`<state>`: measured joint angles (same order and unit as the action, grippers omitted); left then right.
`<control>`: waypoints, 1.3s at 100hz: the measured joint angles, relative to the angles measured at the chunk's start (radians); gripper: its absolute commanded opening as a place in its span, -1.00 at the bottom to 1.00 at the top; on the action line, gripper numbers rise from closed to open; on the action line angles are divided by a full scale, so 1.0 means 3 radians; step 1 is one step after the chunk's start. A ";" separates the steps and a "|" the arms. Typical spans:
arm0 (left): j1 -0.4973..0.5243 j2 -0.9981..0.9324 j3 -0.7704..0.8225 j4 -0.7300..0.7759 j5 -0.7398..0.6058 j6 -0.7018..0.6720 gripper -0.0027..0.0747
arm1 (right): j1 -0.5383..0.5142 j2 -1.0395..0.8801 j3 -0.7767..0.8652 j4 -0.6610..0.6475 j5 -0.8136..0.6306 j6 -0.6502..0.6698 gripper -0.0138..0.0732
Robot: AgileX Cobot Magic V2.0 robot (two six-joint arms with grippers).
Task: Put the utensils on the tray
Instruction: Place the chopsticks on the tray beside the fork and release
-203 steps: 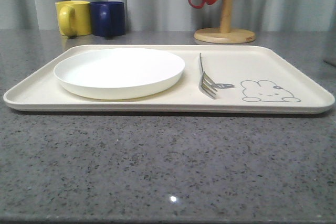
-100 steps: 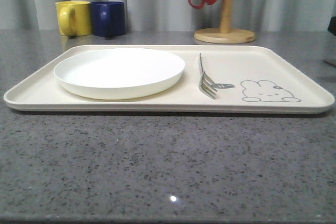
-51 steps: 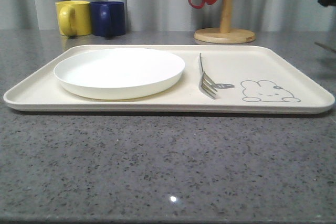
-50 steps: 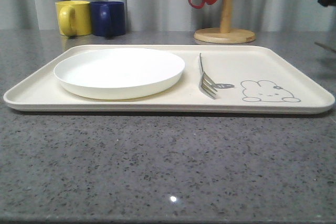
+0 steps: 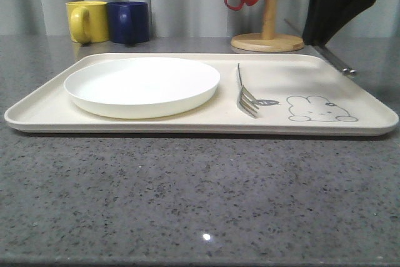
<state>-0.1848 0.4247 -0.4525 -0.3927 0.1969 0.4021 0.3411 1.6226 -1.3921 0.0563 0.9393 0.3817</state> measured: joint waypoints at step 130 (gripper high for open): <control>0.0000 0.0000 0.0000 0.0000 0.0000 0.0000 -0.98 | 0.0073 0.0165 -0.0007 -0.0457 -0.0113 0.0238 0.18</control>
<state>-0.1848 0.4247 -0.4525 -0.3927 0.1969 0.4021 0.3629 1.6722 -1.3942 -0.0808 0.9056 0.4530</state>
